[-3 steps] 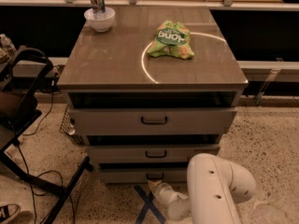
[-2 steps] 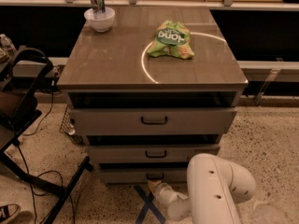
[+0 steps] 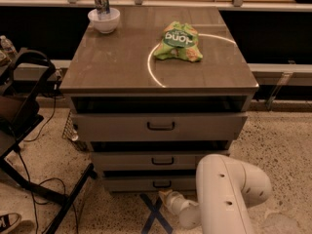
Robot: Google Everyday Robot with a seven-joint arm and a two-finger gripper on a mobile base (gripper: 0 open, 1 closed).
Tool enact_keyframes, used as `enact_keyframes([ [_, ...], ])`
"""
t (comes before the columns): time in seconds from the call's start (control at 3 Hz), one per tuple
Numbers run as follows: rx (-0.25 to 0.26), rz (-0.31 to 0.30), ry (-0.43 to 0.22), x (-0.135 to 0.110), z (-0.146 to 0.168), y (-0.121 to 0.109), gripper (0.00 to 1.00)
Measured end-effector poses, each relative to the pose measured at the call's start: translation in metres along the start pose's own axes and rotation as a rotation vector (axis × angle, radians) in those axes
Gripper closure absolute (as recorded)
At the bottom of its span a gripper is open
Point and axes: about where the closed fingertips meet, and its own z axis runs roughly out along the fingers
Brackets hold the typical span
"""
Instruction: Close bottom drawer
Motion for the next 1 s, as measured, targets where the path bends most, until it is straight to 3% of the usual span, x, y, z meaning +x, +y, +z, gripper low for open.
enact_keyframes([
  [0.33, -0.213, -0.062, 0.03, 0.026, -0.048, 0.025, 1.0],
  [0.67, -0.33, -0.076, 0.07, 0.05, -0.08, 0.044, 1.0],
  [1.0, -0.336, 0.014, 0.168, 0.084, -0.123, 0.062, 1.0],
])
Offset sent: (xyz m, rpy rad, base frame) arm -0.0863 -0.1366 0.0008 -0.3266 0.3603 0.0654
